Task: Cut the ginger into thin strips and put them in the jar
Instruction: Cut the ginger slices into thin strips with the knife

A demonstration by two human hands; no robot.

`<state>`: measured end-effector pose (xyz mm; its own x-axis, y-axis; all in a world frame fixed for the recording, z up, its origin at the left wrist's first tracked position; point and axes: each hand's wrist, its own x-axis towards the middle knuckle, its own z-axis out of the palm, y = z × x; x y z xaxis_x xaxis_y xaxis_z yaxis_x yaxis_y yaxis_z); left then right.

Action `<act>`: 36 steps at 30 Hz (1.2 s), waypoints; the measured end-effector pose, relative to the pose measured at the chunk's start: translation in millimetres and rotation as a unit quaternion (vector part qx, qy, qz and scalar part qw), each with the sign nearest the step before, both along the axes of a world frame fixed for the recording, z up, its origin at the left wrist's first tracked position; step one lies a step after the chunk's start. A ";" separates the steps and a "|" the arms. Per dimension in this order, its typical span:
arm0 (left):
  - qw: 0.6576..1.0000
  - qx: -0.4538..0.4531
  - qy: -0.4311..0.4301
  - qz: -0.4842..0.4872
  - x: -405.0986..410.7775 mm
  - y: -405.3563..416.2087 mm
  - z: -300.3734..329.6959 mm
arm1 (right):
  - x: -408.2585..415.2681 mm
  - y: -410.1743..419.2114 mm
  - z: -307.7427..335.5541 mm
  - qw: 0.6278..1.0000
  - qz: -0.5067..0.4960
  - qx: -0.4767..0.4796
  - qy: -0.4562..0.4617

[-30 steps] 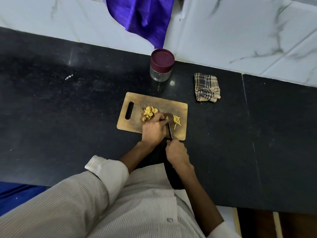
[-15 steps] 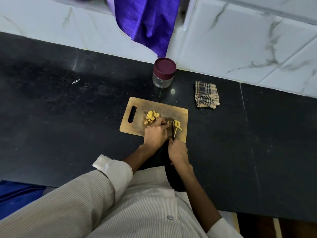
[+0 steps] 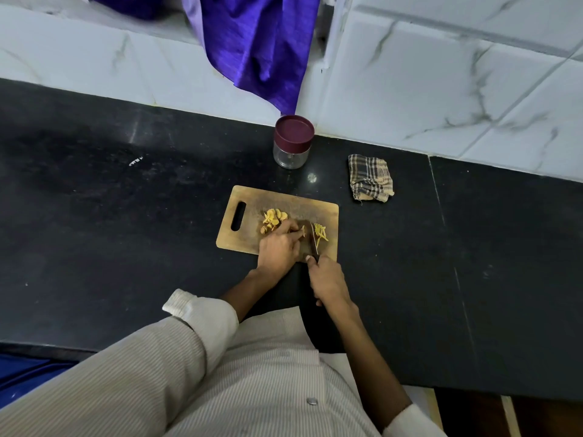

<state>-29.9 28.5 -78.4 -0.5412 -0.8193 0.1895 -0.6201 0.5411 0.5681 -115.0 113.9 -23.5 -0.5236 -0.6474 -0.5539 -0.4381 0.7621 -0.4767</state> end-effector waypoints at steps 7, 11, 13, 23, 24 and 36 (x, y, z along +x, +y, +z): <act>1.000 -0.002 -0.002 -0.003 0.2 -0.7 1.6 | -0.9 -3.9 -6.5 1.000 0.006 0.000 -0.015; 1.000 -0.001 -0.006 -0.004 -0.2 -1.3 1.2 | -3.8 -3.5 -8.7 0.999 0.002 0.007 -0.034; 1.000 0.000 -0.004 -0.003 -0.5 -1.4 1.1 | -4.2 -3.4 -8.7 0.999 0.003 0.004 -0.038; 1.000 0.006 -0.003 0.000 -0.8 -0.3 1.3 | -2.2 -5.7 -3.8 0.998 -0.005 0.014 -0.055; 1.000 0.008 -0.005 -0.001 -0.7 -0.1 1.7 | -2.0 -6.0 -3.6 0.998 -0.007 0.014 -0.056; 1.000 0.008 0.006 0.003 -2.6 -1.1 -2.5 | -2.3 -15.7 -4.4 0.999 0.013 0.032 -0.030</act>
